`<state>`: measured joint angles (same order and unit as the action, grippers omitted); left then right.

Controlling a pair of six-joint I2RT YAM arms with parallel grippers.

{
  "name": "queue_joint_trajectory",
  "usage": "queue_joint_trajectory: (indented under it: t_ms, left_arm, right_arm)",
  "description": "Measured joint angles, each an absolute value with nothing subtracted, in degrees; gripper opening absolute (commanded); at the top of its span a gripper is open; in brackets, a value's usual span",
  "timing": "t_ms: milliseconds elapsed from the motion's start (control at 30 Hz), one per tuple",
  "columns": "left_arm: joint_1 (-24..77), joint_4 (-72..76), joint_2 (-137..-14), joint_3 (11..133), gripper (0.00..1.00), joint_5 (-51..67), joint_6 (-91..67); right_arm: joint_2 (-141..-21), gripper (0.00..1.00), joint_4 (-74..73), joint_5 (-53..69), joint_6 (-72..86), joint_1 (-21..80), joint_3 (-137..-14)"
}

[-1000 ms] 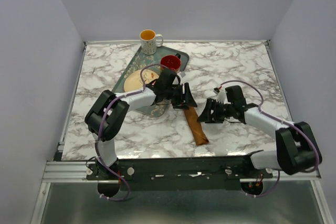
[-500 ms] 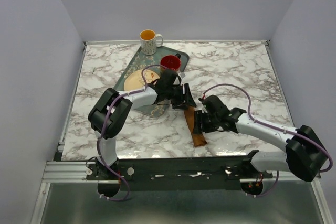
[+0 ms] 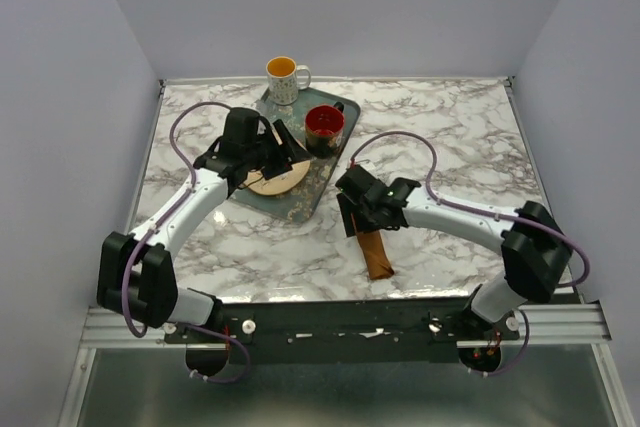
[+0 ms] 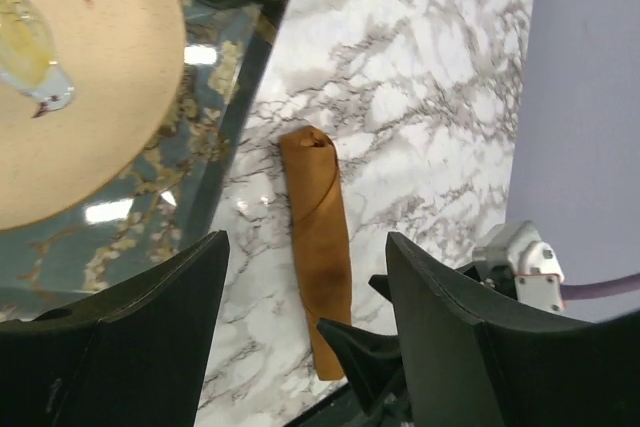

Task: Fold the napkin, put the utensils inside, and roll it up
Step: Roll the napkin with the utensil

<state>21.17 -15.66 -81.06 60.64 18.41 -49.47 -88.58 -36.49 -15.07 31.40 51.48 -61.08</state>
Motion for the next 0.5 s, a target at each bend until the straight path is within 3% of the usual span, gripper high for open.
queue_joint_trajectory:
  t_ms: [500]
  left_arm:
    - [19.92,-19.44,-75.72,53.65,0.73,16.08,-49.47]
  right_arm:
    - [-103.92,0.72,-44.36,-23.49,35.81,54.63,-71.05]
